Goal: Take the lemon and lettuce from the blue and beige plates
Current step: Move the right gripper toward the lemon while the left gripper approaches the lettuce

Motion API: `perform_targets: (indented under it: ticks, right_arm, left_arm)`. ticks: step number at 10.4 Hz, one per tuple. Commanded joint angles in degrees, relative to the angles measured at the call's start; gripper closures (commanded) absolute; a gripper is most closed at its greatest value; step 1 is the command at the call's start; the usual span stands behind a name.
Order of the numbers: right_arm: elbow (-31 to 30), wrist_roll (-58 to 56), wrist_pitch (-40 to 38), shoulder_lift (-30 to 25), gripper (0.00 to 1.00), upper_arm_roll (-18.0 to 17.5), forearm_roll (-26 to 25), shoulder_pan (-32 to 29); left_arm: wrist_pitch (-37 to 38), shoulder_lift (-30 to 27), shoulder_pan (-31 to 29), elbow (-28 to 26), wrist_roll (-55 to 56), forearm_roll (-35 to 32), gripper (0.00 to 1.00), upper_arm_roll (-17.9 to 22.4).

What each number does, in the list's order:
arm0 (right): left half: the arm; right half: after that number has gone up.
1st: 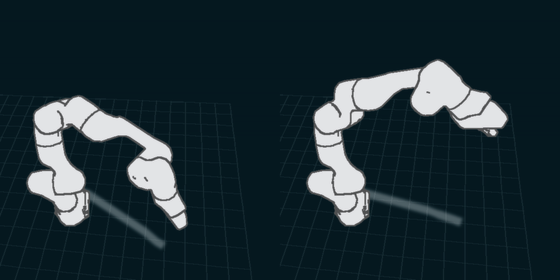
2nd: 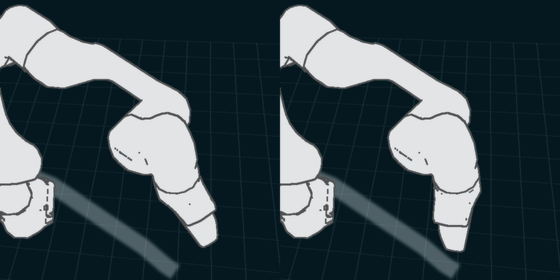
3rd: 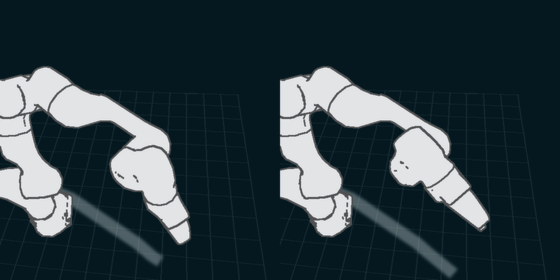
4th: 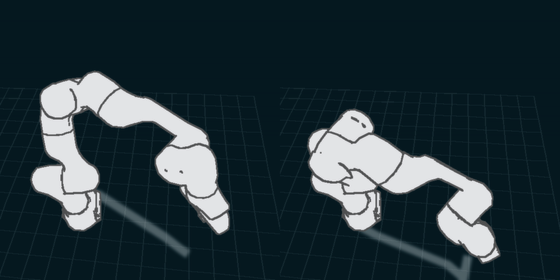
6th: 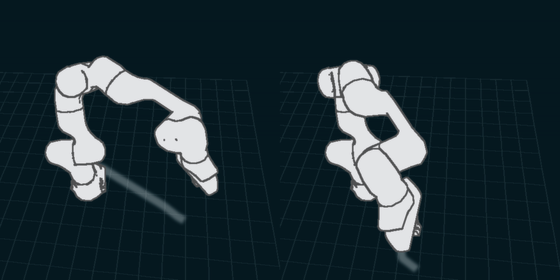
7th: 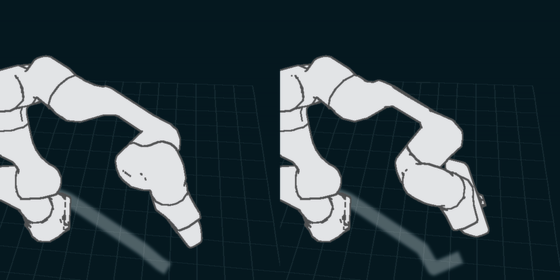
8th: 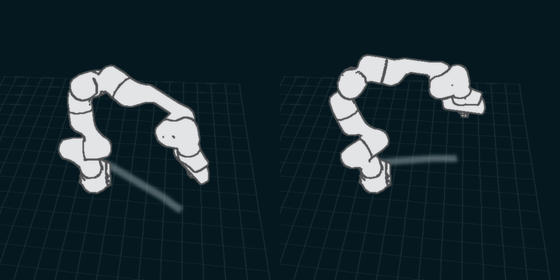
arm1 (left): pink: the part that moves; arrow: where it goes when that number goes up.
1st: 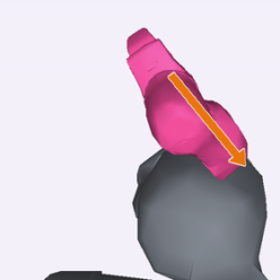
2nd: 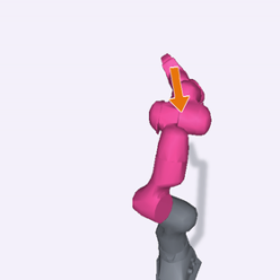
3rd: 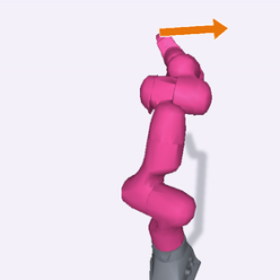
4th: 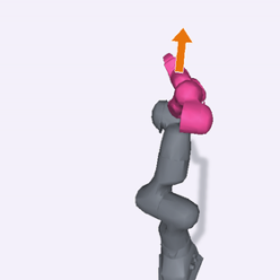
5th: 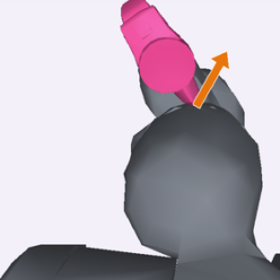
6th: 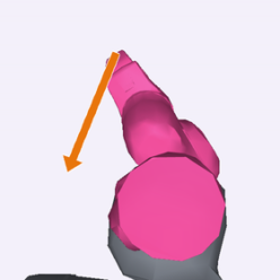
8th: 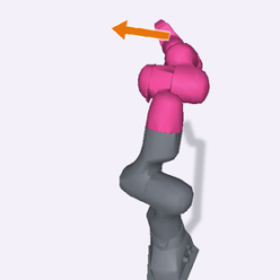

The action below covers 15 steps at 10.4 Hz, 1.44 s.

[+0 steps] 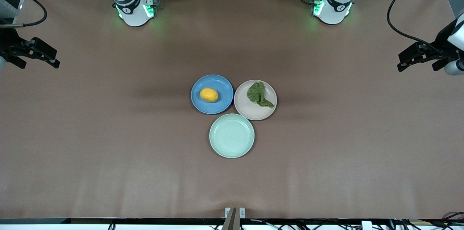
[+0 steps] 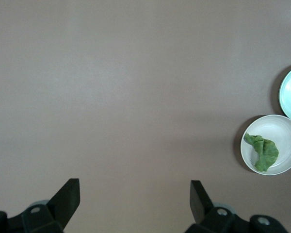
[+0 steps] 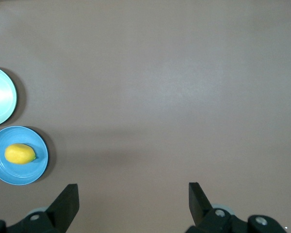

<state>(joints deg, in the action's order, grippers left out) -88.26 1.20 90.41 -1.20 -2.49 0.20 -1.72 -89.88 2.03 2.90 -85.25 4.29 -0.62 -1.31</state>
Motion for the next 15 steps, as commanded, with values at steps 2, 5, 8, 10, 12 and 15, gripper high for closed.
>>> perform_targets:
  ticks: [2, 5, 8, 10, 12, 15]
  right_arm:
    - [-0.1, -0.3, -0.5, -0.2, 0.0, -0.6, 0.9, -1.0]
    - [-1.1, -0.2, -1.9, 0.1, 0.0, -0.8, 0.9, -0.1]
    - [-4.7, 0.4, -0.2, 2.0, 0.0, -0.8, 0.9, 4.6]
    - [-4.7, 0.6, 0.5, 6.1, 0.0, -0.8, 1.0, 6.7]
    - [-4.7, 4.4, 3.0, 11.0, 0.0, -0.8, 2.7, 9.1]
    - [-4.9, 11.5, 8.6, 17.0, 0.0, -0.8, 2.9, 14.2]
  left_arm:
    - [0.7, 0.1, 0.0, 0.2, -1.5, -2.3, 0.0, 0.1]
    - [-0.5, 6.5, 0.8, -1.3, -0.3, -1.9, 0.0, -1.3]
    - [-8.7, 12.1, 1.2, -6.0, 7.5, 1.9, 0.0, -6.2]
    - [-15.2, 15.0, 1.5, -9.3, 18.0, 2.1, 0.0, -11.2]
    - [-20.5, 18.3, 1.7, -11.2, 29.8, 1.9, 0.0, -17.8]
    - [-28.8, 25.9, 6.6, -11.5, 42.4, 0.6, 0.0, -20.8]
